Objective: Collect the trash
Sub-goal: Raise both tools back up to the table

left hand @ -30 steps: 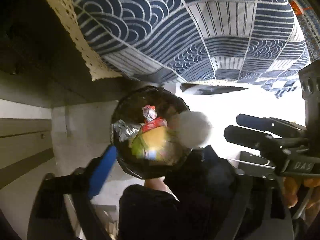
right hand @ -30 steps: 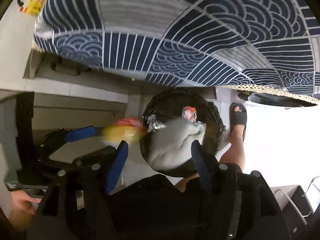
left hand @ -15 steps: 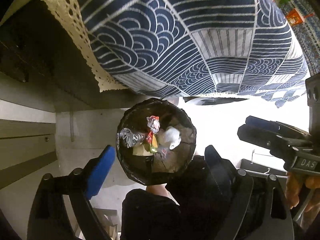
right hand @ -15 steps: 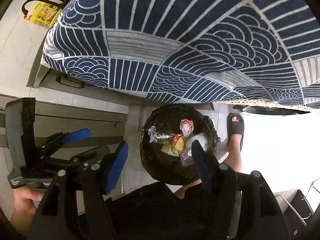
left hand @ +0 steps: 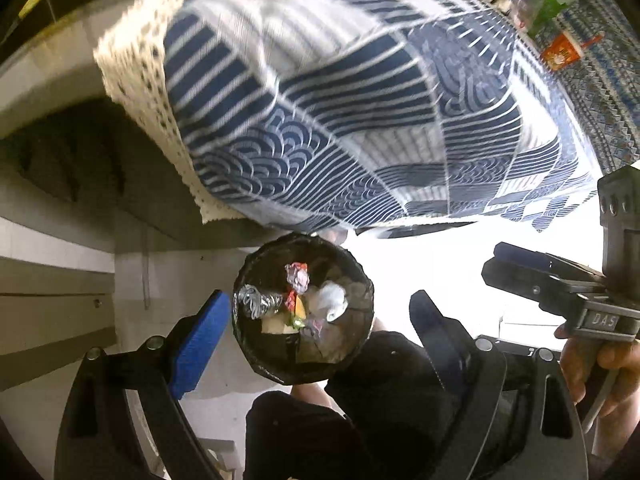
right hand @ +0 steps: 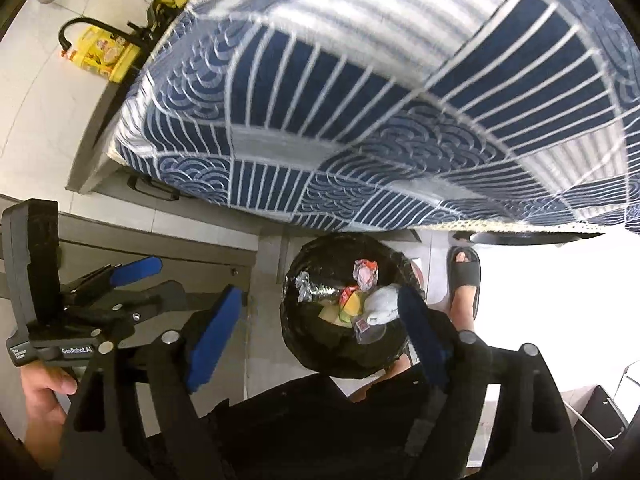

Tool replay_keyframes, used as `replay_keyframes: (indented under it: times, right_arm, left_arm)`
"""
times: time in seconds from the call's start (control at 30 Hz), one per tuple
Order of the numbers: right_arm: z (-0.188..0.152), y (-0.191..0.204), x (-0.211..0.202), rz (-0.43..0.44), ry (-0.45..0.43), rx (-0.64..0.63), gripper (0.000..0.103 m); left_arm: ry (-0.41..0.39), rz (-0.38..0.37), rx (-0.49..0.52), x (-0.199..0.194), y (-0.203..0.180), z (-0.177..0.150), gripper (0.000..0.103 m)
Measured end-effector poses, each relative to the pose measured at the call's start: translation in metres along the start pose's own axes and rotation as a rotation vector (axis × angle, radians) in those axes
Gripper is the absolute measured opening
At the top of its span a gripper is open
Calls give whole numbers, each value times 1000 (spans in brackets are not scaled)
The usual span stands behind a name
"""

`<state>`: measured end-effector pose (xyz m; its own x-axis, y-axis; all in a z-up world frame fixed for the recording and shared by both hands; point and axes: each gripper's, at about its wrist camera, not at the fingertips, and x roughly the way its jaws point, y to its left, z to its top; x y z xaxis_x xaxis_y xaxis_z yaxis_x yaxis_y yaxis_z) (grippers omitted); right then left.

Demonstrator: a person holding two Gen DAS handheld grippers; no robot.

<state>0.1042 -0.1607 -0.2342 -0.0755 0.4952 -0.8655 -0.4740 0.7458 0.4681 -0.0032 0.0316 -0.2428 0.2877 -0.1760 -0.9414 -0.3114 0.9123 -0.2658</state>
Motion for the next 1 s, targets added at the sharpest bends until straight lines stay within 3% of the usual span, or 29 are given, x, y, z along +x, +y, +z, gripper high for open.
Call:
replay_keyframes:
  times: [0.1,0.23,0.67,1.0]
  right_arm:
    - [3,2,-18,11,-37,-10,92]
    - [8,6,-44,22,-96,-27,98]
    - [45,19,-106,32,-239,-93,98]
    - [109,16,-122,43,-270,-112,98]
  left_arm:
    - [-32,-4,14,-14,-4,6,95]
    - [-77,-11,31,-35,-11,14,96]
    - [-205,-9,107,-84,-46,49,96]
    - [-255,12,67,-99,-47,88,96]
